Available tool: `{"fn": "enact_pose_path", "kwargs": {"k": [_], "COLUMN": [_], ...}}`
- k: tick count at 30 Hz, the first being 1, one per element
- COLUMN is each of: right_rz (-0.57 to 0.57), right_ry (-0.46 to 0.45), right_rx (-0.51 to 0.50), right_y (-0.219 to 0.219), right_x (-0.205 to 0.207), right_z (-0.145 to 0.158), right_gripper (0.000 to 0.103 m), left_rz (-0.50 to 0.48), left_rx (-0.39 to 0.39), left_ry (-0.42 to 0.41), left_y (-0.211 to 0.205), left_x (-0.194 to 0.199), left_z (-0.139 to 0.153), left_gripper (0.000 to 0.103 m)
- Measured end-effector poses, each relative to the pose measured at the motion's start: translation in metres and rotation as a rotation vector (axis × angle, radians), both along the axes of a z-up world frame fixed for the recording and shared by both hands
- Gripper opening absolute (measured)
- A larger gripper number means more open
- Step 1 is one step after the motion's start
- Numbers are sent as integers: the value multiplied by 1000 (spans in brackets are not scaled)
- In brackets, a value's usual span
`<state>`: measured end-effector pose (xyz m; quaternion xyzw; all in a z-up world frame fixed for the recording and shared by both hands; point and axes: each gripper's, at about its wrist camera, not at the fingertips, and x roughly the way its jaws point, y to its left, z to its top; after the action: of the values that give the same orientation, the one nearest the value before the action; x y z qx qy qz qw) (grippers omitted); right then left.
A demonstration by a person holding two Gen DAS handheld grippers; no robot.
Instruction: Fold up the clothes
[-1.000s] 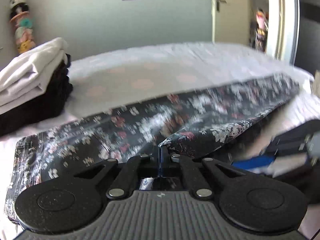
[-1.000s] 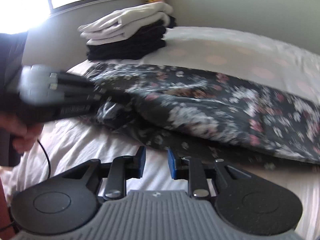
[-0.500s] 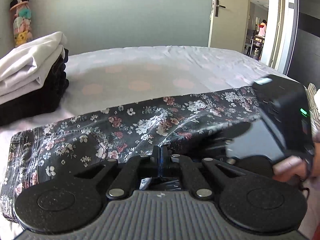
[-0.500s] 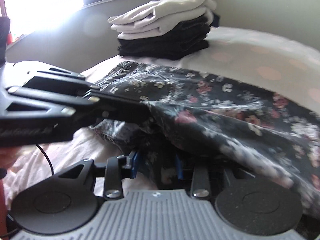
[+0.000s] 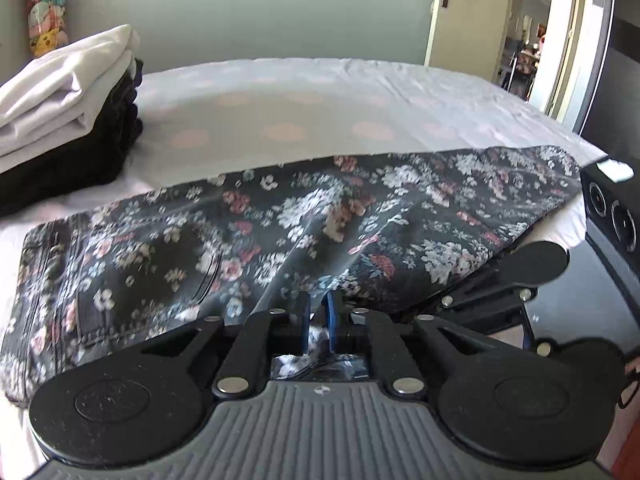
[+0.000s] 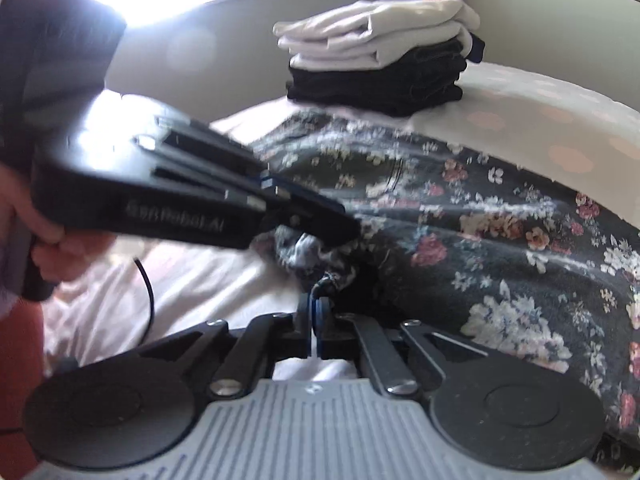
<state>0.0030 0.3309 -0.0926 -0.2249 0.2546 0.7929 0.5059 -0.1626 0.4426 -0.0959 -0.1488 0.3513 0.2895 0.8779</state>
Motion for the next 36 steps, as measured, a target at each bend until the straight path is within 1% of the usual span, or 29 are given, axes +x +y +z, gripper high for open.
{"fn": "enact_pose_path", "kwargs": {"k": [4, 8, 11, 13, 15, 16, 18, 19, 20, 22, 25, 26, 27, 28, 29, 30, 31, 33, 34, 36], "right_rz": [-22, -36, -45, -35, -33, -37, -45, -70, -104, -193, -413, -484, -563, -632, -701, -766, -820, -934, -989, -1103], "right_ry": [-27, -119, -171, -224, -254, -247, -233, -261, -280, -261, -136, -92, -48, -15, 17, 39, 56, 102, 131, 194], "right_rx": [-36, -30, -14, -1, 3, -7, -27, -27, -32, -52, -71, -72, -78, -89, -101, -114, -121, -131, -129, -116], "right_y": [-7, -18, -20, -23, -30, -34, -43, -49, -55, -63, -76, -82, -88, -95, -102, -116, -127, -152, -166, -191], "right_x": [-9, -25, -32, -39, -42, -40, -35, -31, -24, -4, 47, 65, 86, 107, 128, 149, 168, 211, 232, 274], "right_z": [-10, -20, -21, -21, -20, -18, -15, -13, -10, -4, 13, 18, 23, 27, 31, 35, 37, 40, 39, 37], "right_gripper": [2, 2, 2, 2, 3, 2, 2, 3, 3, 4, 6, 9, 17, 21, 21, 21, 24, 32, 33, 34], "left_rz": [0, -55, -103, -98, -93, -93, -100, -106, -108, -113, -96, -94, -93, -92, -90, -89, -88, -90, -86, -52], "left_rx": [-27, -47, -68, -102, -136, -142, -124, -112, -108, -99, -116, -105, -94, -82, -71, -60, -48, -14, 2, 0], "left_ry": [26, 74, 167, 194, 220, 225, 239, 253, 262, 280, 269, 260, 251, 242, 233, 224, 216, 192, 173, 125], "left_y": [-2, -9, -16, -15, -13, -13, -18, -21, -23, -25, -24, -26, -27, -29, -30, -32, -33, -36, -36, -30], "left_x": [-4, 6, 17, 16, 16, 14, 13, 14, 14, 14, 11, 10, 9, 9, 8, 7, 6, 7, 7, 7], "left_z": [-2, -12, -28, -34, -39, -40, -38, -37, -37, -36, -32, -29, -26, -24, -21, -18, -15, -8, -4, 0], "left_gripper": [9, 9, 9, 9, 9, 9, 9, 9, 9, 9, 9, 9, 9, 9, 9, 9, 9, 11, 12, 15]}}
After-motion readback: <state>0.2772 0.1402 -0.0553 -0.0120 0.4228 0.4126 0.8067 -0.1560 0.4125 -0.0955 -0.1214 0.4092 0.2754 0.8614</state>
